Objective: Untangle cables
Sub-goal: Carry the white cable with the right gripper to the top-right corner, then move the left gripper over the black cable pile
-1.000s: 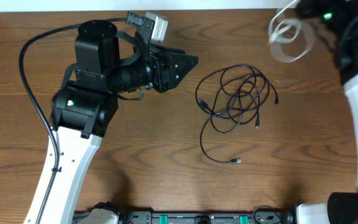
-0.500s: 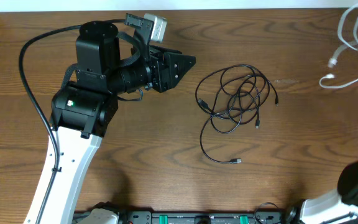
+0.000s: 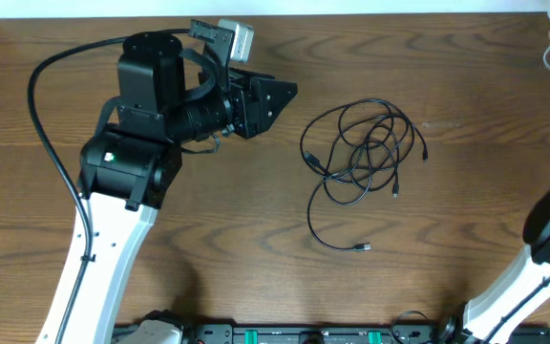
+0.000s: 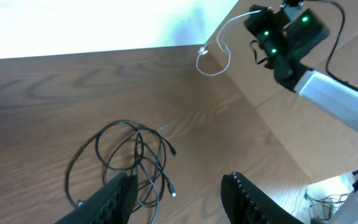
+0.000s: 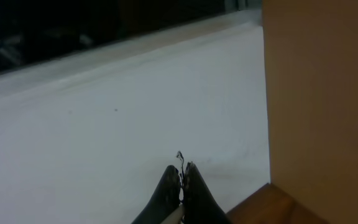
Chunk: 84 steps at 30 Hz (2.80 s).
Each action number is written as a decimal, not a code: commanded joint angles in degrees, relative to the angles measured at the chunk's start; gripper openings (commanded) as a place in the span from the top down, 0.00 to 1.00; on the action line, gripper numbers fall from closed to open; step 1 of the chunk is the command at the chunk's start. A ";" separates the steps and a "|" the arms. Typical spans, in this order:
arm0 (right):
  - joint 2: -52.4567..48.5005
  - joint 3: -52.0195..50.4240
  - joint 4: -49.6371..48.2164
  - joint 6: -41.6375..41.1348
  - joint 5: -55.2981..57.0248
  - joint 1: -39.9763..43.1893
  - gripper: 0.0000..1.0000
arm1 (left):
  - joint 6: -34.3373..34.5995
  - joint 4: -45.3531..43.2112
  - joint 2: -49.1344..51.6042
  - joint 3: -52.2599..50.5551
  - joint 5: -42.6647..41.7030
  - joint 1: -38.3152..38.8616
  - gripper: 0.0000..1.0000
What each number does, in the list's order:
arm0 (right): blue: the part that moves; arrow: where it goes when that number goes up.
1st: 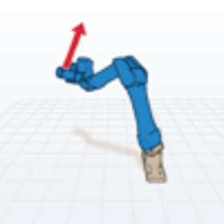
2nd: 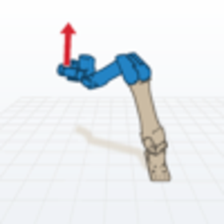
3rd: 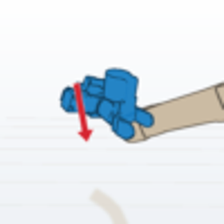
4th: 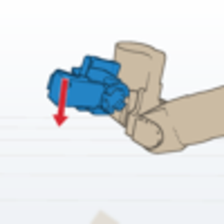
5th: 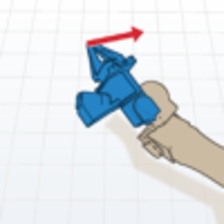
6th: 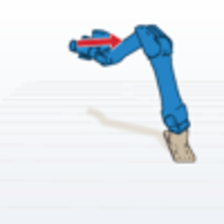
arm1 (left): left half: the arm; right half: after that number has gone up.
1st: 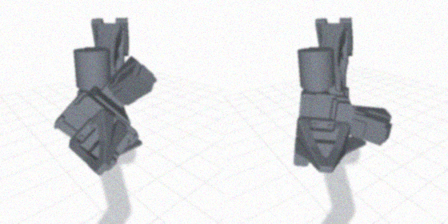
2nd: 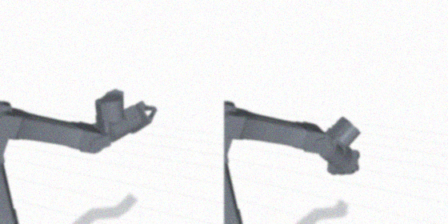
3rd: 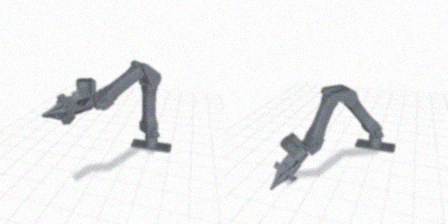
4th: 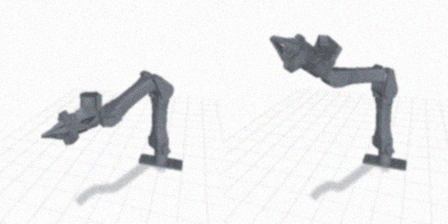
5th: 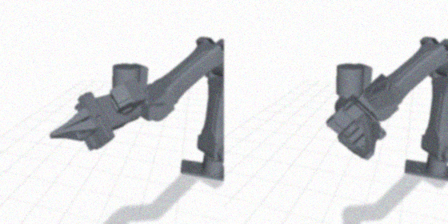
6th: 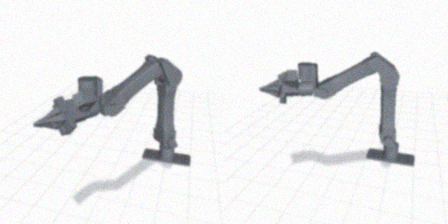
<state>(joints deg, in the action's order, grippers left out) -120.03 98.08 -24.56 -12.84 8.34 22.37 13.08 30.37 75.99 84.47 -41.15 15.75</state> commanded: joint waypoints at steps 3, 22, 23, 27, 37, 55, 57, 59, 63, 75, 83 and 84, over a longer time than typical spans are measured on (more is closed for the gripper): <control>-8.94 0.55 0.85 -2.99 2.25 -0.28 0.98 | -0.94 -0.04 2.32 0.79 1.40 -0.35 0.52; -14.43 21.49 44.87 -0.57 -13.44 3.89 0.01 | -0.28 -1.73 6.38 0.79 1.31 -0.20 0.51; -14.43 22.77 48.37 0.20 -13.42 3.89 0.01 | -0.28 -1.70 6.38 0.79 1.31 -0.20 0.51; -14.43 26.45 59.65 2.54 -11.28 3.91 0.01 | -0.28 -1.66 6.38 0.79 1.09 -0.20 0.52; -13.66 28.68 72.94 5.55 -10.56 3.78 0.01 | -0.33 -0.15 6.38 0.79 1.16 -0.20 0.52; -1.05 28.63 97.02 10.95 -48.65 0.09 0.12 | -3.26 10.32 6.45 0.79 19.02 -0.20 0.48; -1.05 28.63 99.03 11.30 -44.65 -1.22 0.17 | -5.01 12.52 6.45 0.79 20.26 -0.20 0.48; -1.05 28.63 99.65 8.81 -37.77 -2.27 0.19 | -6.03 14.36 6.45 0.79 20.98 -0.20 0.48; -1.05 28.63 99.76 4.74 -32.06 -2.99 0.19 | -7.13 16.37 6.45 0.79 21.29 -0.20 0.47; -1.05 28.63 103.27 10.16 -29.27 -5.57 0.15 | -8.37 13.64 12.20 0.79 11.98 3.72 0.48; -1.05 28.61 103.41 10.16 -29.24 -5.55 0.14 | -8.37 2.23 21.81 0.79 12.00 12.81 0.48; -1.05 28.61 103.45 10.19 -29.24 -5.55 0.14 | -8.35 0.98 23.15 0.79 12.00 13.92 0.48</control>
<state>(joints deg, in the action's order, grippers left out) -120.79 126.65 78.67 -3.60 -21.37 16.80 5.67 32.95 96.53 84.49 -28.23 27.22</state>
